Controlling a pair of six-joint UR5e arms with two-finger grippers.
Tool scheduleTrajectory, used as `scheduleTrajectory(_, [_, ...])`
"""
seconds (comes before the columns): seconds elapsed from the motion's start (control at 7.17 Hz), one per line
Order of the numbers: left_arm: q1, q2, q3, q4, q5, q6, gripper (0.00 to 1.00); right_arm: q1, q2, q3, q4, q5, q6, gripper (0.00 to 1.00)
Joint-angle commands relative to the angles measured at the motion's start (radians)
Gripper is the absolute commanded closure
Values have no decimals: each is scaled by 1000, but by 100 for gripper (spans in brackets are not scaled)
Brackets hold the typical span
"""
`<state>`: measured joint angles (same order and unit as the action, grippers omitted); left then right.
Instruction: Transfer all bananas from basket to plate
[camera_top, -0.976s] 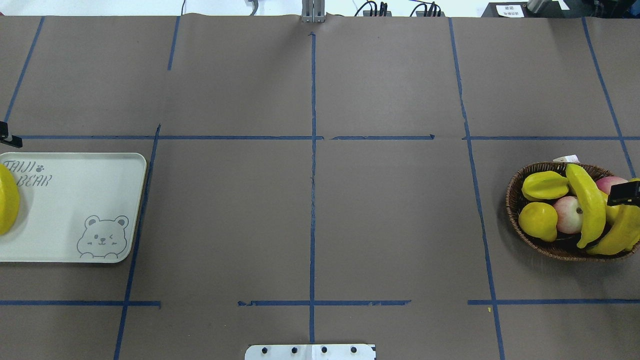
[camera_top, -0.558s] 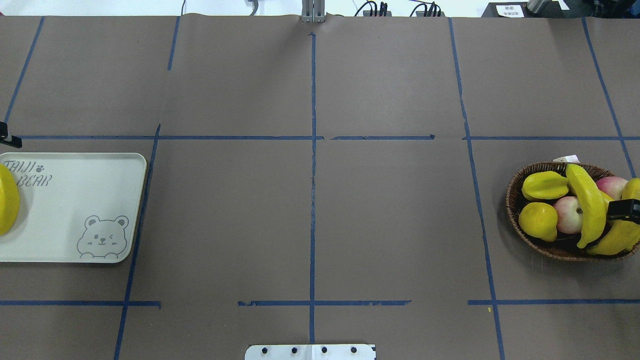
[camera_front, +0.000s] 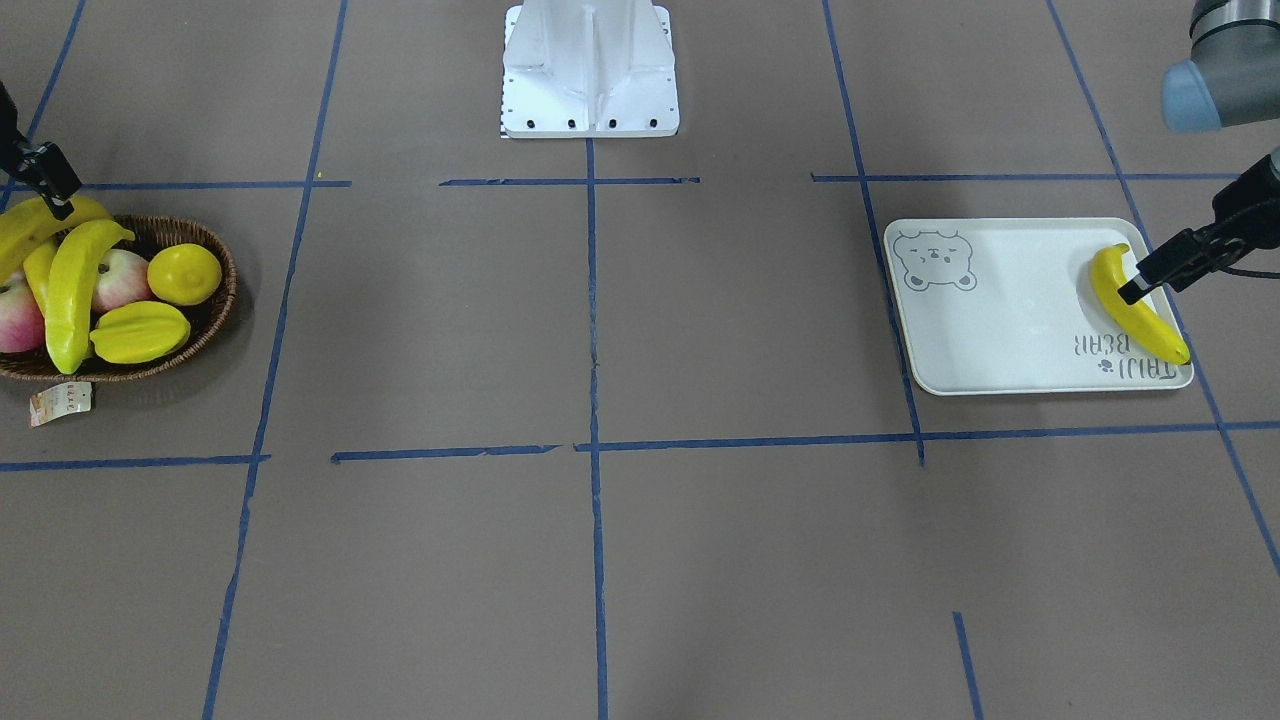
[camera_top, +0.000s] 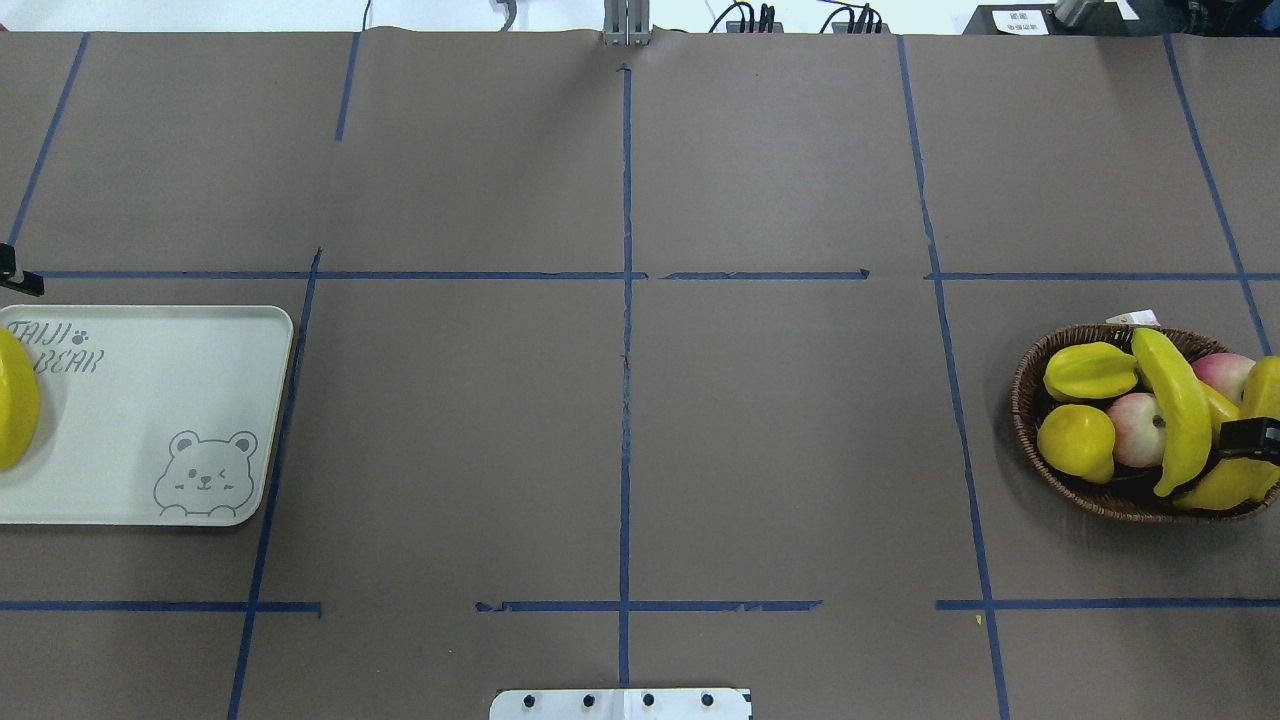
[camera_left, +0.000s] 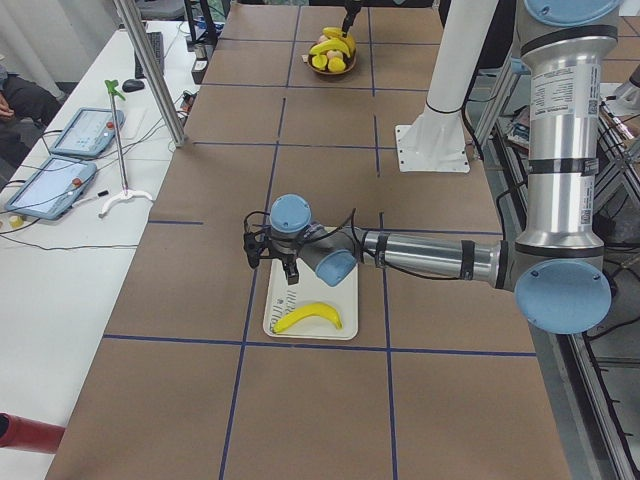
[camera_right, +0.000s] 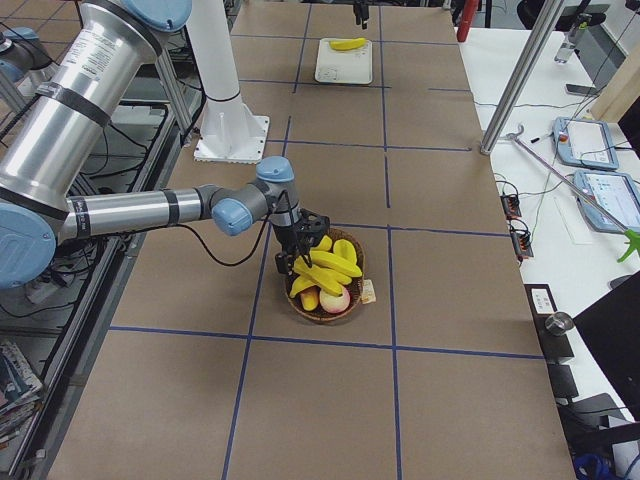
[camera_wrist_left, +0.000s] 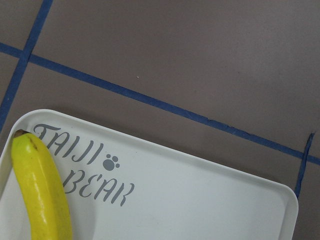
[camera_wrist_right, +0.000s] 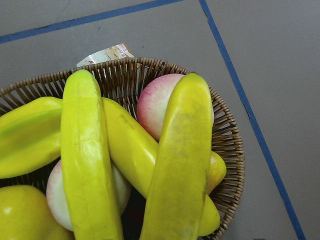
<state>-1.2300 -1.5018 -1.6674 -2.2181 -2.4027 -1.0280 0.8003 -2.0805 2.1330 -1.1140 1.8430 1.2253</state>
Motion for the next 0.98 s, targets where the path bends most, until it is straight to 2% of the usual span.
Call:
scheduleTrajectory(0.0, [1,0,0,0,1,2,0,-18,6,-24,-3,-8,2,13])
scheduleTrajectory(0.14, [0,0,0,0,1,2,0,-30,8,-25,-7,-11,2,17])
scheduleTrajectory(0.28, [0,0,0,0,1,2,0,-35,14,-25,-9,-11,0,28])
scheduleTrajectory(0.42, [0,0,0,0,-1,2,0,-39,14,-27,-9,-10,-3,60])
scheduleTrajectory(0.56, [1,0,0,0,0,2,0,-38,14,-24,-9,-11,-4,79])
scheduleTrajectory(0.7, [1,0,0,0,-1,2,0,-33,14,-21,-9,-10,-4,96])
scheduleTrajectory(0.84, [1,0,0,0,-1,2,0,-29,8,-1,-9,-8,-6,100])
